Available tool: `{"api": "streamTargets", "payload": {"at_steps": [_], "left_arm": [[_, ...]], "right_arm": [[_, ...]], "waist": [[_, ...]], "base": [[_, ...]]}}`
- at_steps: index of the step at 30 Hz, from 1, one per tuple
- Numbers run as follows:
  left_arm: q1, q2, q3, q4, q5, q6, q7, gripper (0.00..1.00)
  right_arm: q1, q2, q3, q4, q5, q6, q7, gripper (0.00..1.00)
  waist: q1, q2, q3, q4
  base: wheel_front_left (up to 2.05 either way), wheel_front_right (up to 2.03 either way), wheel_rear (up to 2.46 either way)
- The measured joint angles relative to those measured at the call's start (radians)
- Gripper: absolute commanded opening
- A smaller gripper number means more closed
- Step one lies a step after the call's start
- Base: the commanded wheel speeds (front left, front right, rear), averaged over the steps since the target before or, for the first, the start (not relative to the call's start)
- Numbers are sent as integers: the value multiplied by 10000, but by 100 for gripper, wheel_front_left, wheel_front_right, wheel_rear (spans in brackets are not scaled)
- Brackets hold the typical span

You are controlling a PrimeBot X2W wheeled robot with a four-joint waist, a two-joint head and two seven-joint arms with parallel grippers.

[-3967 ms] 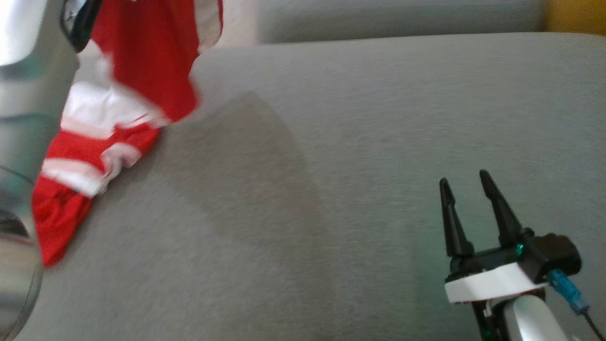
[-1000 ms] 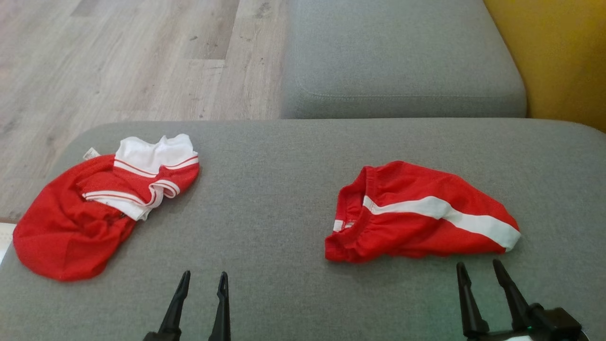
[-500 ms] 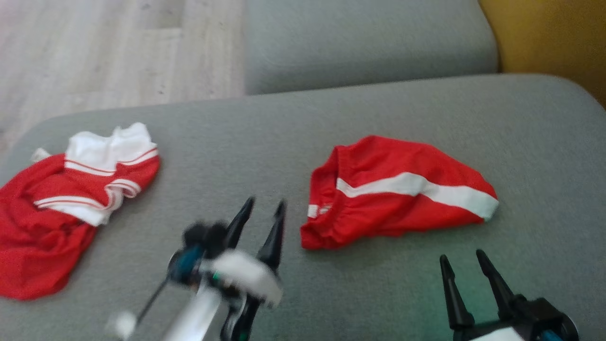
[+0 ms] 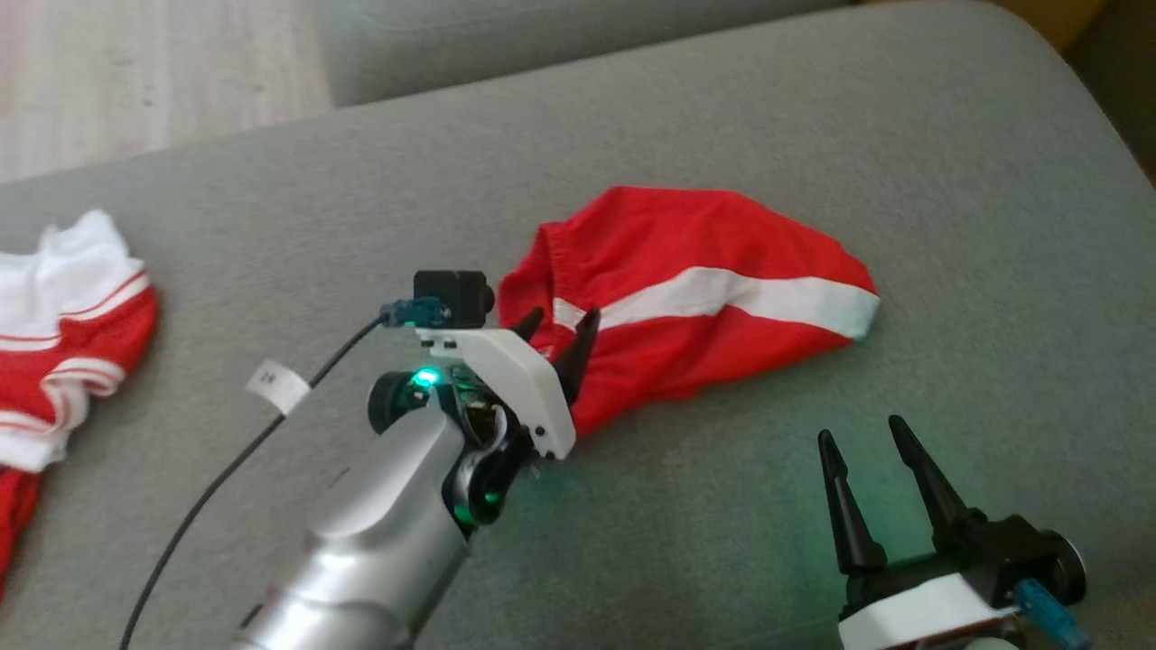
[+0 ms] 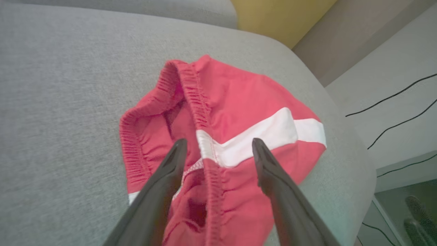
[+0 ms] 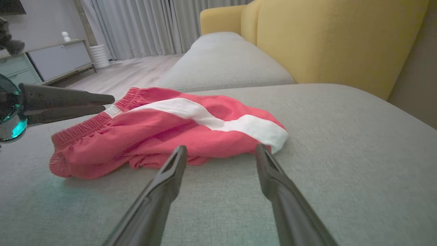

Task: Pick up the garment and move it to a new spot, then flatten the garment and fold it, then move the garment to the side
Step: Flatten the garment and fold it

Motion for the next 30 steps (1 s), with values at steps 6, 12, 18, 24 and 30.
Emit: {"api": "streamTargets", "payload": {"at_steps": [6, 12, 18, 24, 30], "left_arm": [[-340, -8, -236, 711, -219, 176, 134, 100], [-549, -4, -328, 890, -502, -10, -341, 0], [-951, 2, -602, 780, -665, -552, -1007, 0], [-2377, -19, -1049, 148, -1018, -890, -1296, 0], [-4350, -73, -1116, -226, -1057, -909, -1818, 0]], "right_arm": [[-10, -2, 27, 2, 0, 0, -2, 100], [-43, -2, 73, 21, 0, 0, 0, 100], [-44, -2, 265, 107, 15, 0, -2, 100], [-42, -2, 539, 213, 205, 0, 0, 100], [55, -2, 558, 232, 282, 0, 0, 100]], "waist": [[-1, 0, 323, -467], [-2, 0, 375, -638], [-3, 0, 75, -844], [-3, 0, -354, -1283], [-4, 0, -992, -1599]], "base": [[0, 0, 0], [0, 0, 0], [0, 0, 0], [0, 0, 0], [0, 0, 0]]}}
